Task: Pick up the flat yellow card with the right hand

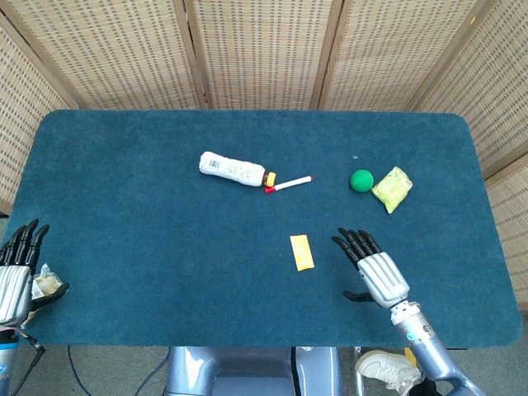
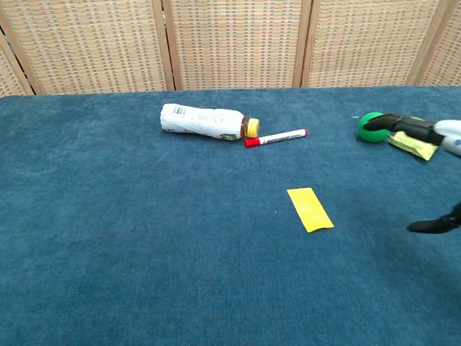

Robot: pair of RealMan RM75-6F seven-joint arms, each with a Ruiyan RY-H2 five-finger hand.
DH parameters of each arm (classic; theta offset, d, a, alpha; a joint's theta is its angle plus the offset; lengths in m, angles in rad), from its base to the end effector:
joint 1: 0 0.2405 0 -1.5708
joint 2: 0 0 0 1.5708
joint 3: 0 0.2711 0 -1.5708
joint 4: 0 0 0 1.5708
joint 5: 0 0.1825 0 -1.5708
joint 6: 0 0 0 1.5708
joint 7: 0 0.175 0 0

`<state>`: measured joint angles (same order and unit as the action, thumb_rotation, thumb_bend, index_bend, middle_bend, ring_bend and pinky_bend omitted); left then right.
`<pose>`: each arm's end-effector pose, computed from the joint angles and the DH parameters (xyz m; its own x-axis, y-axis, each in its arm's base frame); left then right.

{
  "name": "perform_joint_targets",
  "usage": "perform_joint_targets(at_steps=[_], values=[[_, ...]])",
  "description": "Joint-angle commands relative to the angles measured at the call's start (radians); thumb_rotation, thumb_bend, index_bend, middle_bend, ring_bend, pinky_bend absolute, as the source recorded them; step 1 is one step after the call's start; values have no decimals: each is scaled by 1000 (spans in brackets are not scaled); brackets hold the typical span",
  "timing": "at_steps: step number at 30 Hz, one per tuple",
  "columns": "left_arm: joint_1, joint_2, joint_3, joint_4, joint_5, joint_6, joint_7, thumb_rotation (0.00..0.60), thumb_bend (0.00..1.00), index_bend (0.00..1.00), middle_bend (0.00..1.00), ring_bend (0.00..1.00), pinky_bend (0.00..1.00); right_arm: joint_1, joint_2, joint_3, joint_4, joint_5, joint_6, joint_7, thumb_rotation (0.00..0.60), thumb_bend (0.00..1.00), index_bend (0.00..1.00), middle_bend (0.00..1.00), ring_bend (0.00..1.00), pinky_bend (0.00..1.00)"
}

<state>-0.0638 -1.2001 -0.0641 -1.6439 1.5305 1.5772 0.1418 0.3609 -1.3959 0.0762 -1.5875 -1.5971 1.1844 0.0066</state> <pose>-0.2959 0.2054 0.1782 0.4198 -0.0915 0.9030 0.9062 -0.0127 -0.4226 -0.2166 -0.2747 0.0545 0.2516 -0.2313 0.9398 -0.9152 -0.3727 0.1533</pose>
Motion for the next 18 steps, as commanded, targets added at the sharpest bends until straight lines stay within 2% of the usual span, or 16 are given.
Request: perform_joint_targets(at_steps=[1,5,10,18], values=[[0,3,-1,-1,-2,1,-6,600,96,0,0,0,132,26,-61,19,7,47,-35,-31,600,140,1,0,0,0],[1,10,-2,-5,-2,0,-21,600,96,0,0,0,132,50,-163,45,52,104,-54,-74,600,140,2,0,0,0],[0,17,-2,-7,-4,-3,-40,600,96,0,0,0,132,66,-260,63,126,119,-25,-131,600,170,1,0,0,0],[-2,23,-1,-8,-6,-12,-57,600,96,0,0,0,132,85,-352,75,222,141,-9,-181,600,231,1,0,0,0]])
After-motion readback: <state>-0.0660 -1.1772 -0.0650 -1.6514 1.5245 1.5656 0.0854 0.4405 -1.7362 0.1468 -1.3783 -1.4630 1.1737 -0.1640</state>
